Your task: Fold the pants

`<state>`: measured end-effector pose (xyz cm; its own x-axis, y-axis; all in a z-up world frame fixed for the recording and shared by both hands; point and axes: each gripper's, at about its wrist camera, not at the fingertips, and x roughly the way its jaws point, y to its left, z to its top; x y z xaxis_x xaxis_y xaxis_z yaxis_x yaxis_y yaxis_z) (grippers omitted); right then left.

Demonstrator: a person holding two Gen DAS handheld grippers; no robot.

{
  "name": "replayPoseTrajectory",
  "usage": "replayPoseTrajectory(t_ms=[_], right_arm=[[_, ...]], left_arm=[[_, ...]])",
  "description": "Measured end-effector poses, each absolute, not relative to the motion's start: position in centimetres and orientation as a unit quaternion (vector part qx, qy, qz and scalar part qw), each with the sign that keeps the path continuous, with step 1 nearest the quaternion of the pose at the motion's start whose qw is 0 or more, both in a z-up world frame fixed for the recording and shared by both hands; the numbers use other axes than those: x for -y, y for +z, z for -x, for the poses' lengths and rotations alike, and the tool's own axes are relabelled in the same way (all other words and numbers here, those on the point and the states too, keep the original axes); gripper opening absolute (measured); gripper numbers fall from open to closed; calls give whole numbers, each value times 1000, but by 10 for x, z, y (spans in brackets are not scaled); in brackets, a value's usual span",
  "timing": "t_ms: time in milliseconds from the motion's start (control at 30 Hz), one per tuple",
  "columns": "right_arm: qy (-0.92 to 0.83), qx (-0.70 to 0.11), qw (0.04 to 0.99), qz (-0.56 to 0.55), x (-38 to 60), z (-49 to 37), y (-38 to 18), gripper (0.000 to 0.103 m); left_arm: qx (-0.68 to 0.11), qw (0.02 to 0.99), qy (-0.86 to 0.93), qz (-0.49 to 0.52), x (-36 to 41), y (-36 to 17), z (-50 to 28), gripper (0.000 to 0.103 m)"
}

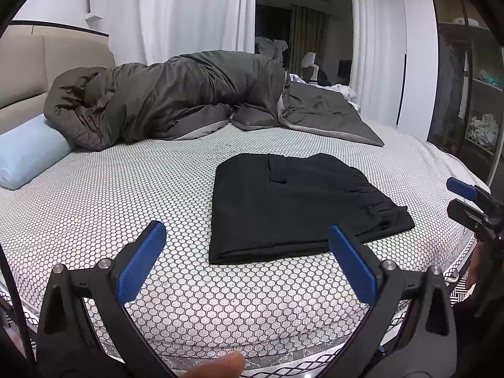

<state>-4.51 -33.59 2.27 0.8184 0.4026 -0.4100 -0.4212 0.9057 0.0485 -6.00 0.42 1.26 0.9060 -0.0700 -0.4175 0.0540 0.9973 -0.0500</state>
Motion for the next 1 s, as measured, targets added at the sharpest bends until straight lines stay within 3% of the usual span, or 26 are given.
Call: replayPoseTrajectory(t_ms=[1000], right_arm=[[220, -212, 952, 30, 335, 45, 22, 103]], left_arm=[[-214, 976, -32, 16, -5, 12, 59, 103]])
